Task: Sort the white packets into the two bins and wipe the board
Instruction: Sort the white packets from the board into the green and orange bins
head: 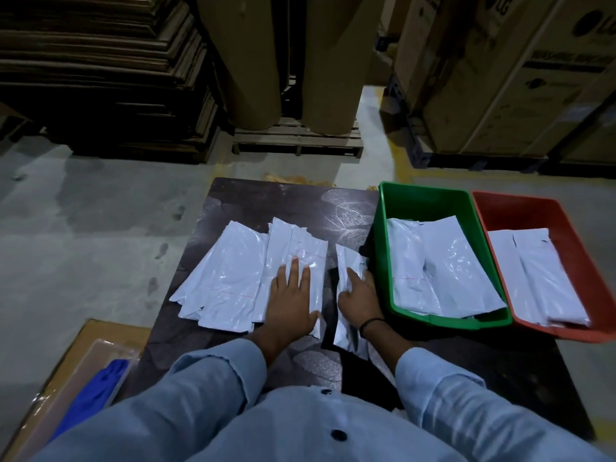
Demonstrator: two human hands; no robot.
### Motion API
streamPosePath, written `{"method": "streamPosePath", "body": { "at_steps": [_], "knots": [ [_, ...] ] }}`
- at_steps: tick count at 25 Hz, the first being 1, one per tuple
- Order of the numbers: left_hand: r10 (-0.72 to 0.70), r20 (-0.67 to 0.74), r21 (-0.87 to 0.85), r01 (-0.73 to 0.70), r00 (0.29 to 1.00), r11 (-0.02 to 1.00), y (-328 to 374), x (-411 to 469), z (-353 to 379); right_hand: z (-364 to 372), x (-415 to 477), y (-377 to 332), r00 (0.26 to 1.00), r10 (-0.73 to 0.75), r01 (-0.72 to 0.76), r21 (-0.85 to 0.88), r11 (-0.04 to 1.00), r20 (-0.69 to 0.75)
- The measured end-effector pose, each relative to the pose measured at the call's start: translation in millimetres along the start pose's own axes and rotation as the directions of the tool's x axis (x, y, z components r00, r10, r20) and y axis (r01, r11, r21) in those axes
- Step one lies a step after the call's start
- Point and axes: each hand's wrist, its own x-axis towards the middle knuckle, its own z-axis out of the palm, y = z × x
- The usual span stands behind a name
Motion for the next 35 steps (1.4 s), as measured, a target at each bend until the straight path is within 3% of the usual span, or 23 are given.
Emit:
{"method": "streamPosePath", "body": {
  "at_steps": [4,8,14,19,23,26,31,35],
  "knots": [
    [-0.018,-0.001,-0.044,0.018,1.000,0.999,-1.4,1.7,1.0,6.3,1.9,7.0,0.998,-0.030,0.040,-0.191,0.981,0.057],
    [0.006,-0.035,-0.134,-0.011,0.999,0.991,-9.4,1.7,3.4,16.2,1.9,11.5,0.992,-0.026,0.079,-0.433,0.898,0.127],
    [0.001,-0.175,-0.347,-0.063,0.985,0.936,-12.1,-14.8,-21.7,9.2,3.2,4.7,0.996,-0.047,0.073,-0.373,0.925,0.080],
    [-0.013,-0.274,-0.296,-0.071,0.962,0.953,-33.9,-5.3,-34.7,3.4,1.0,-19.4,0.990,-0.140,0.124,-0.365,0.922,-0.016],
    [-0.122,-0.336,-0.423,-0.034,0.934,0.905,-31.2,-2.3,-67.5,-11.0,5.3,-52.7,0.972,-0.224,0.188,-0.331,0.925,-0.076],
    [-0.114,-0.402,-0.453,-0.089,0.909,0.887,-25.9,4.0,-81.8,-30.5,10.1,-74.6,0.948,-0.290,0.238,-0.313,0.919,-0.130],
    [-0.092,-0.424,-0.522,-0.160,0.901,0.838,25.3,27.5,-102.1,-84.2,11.7,-78.8,0.914,-0.331,0.276,-0.237,0.931,-0.235],
    [0.000,-0.404,-0.542,-0.239,0.915,0.806,86.3,36.5,-106.9,-147.5,19.5,-43.3,0.906,-0.269,0.183,-0.272,0.945,-0.328]
  ]
}}
